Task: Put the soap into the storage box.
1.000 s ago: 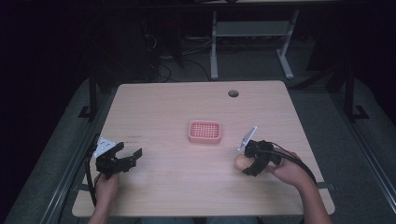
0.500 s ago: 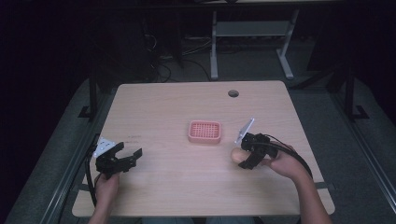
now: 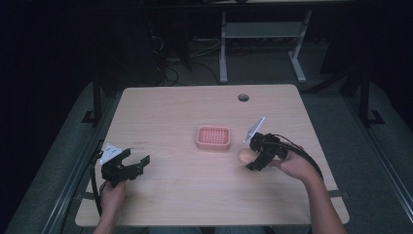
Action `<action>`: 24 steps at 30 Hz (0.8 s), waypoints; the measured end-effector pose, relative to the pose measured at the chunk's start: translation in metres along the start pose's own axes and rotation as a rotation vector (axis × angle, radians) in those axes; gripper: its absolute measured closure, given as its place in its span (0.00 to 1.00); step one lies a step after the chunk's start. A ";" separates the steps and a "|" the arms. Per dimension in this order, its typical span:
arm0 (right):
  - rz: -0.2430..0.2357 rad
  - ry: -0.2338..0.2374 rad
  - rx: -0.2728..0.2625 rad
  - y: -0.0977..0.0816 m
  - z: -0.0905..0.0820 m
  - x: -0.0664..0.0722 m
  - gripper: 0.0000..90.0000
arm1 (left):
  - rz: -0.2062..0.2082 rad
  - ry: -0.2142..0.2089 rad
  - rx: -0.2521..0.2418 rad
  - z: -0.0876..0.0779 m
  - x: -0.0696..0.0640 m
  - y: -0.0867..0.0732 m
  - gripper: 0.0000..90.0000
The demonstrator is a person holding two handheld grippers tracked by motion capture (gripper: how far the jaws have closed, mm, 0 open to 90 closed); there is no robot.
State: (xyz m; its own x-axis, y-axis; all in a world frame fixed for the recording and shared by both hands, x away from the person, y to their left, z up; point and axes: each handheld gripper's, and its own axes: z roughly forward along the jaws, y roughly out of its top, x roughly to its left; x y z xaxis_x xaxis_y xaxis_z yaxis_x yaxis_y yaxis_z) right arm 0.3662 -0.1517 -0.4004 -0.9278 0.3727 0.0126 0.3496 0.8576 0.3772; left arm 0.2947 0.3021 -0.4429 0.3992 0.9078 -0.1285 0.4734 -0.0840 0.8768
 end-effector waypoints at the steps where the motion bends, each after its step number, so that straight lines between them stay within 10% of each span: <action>1: 0.002 0.001 -0.001 0.000 0.000 0.000 0.35 | -0.001 0.000 0.000 0.000 0.000 0.000 0.16; 24: -0.012 0.010 -0.007 0.021 0.000 -0.010 0.35 | -0.006 -0.004 -0.005 -0.002 0.002 0.000 0.16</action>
State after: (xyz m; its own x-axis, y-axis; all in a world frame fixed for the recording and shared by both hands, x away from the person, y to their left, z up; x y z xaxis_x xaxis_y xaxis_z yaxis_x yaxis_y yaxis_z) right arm 0.3831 -0.1375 -0.3922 -0.9331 0.3593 0.0170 0.3379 0.8595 0.3834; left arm 0.2935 0.3046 -0.4421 0.3993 0.9067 -0.1356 0.4723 -0.0766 0.8781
